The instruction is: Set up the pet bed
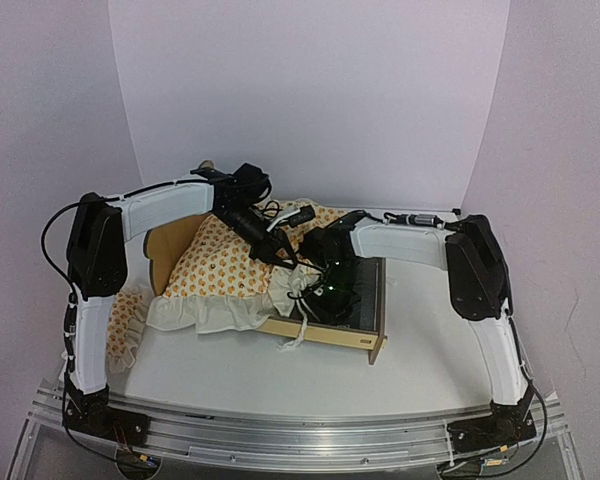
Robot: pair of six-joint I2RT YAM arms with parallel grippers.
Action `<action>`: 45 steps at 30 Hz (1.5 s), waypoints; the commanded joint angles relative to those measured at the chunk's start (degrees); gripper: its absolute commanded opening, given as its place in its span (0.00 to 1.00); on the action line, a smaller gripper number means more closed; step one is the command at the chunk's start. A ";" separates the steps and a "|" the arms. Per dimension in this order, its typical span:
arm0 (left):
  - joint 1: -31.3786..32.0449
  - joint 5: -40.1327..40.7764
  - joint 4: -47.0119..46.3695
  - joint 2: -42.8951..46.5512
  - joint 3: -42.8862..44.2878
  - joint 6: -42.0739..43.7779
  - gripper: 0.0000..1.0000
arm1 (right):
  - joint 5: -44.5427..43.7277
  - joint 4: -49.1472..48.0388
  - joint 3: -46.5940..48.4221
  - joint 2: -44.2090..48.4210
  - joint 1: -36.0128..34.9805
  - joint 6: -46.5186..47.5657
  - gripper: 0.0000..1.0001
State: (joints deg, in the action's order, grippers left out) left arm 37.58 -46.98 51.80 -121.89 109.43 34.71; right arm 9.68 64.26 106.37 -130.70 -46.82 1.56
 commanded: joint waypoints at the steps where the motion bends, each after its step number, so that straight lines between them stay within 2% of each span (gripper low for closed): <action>1: 0.42 -3.75 3.11 3.03 -1.31 4.39 0.00 | -13.35 10.94 -3.32 -6.36 -0.22 -0.87 0.10; 3: 0.47 -4.77 3.82 3.03 -1.52 5.71 0.01 | -14.41 11.05 -3.68 -7.06 -0.24 -1.11 0.17; 4: 0.47 -5.44 4.25 3.08 -1.19 6.34 0.06 | -15.01 11.06 -3.61 -7.73 -0.22 -1.74 0.18; 7: 0.51 -8.64 8.09 3.36 3.07 8.98 0.41 | -15.00 10.58 -3.02 -10.27 -0.25 -4.20 0.20; 9: 0.48 -10.52 11.96 3.85 9.14 10.63 0.56 | -15.40 10.11 -2.48 -10.44 -0.23 -5.57 0.21; 13: 0.94 -9.53 17.56 4.60 19.18 13.26 0.73 | -11.38 10.17 -0.08 -9.51 0.65 -7.85 0.35; 15: 2.72 -5.69 20.62 5.23 20.62 16.87 0.77 | -9.86 10.41 0.93 -7.63 0.73 -9.02 0.38; 17: 5.84 -2.52 21.48 6.73 17.27 19.36 0.76 | -7.78 10.42 2.18 -5.12 0.70 -10.01 0.40; 19: 9.07 0.60 20.34 8.28 10.80 21.23 0.69 | -6.10 10.49 3.66 -2.10 0.73 -10.43 0.41; 21: 11.64 4.21 16.79 9.72 4.20 21.72 0.58 | -3.82 10.48 4.45 0.33 0.68 -10.08 0.41; 24: 13.90 8.26 7.79 10.86 -4.99 20.20 0.53 | -0.41 10.08 4.17 4.32 0.68 -9.68 0.42; 29: 14.01 11.07 -2.82 9.75 -11.46 21.00 0.53 | 0.77 9.81 1.34 9.26 0.70 -9.01 0.44; 34: 14.02 12.93 -11.06 9.22 -18.26 21.07 0.60 | 1.83 9.36 0.31 11.30 0.71 -9.46 0.44; 38: 14.34 13.80 -12.89 8.03 -21.29 22.39 0.59 | 3.42 8.83 -0.49 12.42 0.69 -9.51 0.44; 41: 14.72 14.99 -13.46 7.84 -24.08 23.25 0.50 | 6.88 8.25 0.09 14.11 0.70 -10.13 0.44; 45: 14.72 16.58 -16.00 8.01 -26.04 23.18 0.32 | 3.48 10.95 -0.16 14.86 0.74 -15.33 0.44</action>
State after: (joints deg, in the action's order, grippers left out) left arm 52.14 -33.34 39.34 -113.36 85.35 57.42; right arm 11.42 72.33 106.00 -121.14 -45.54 -9.56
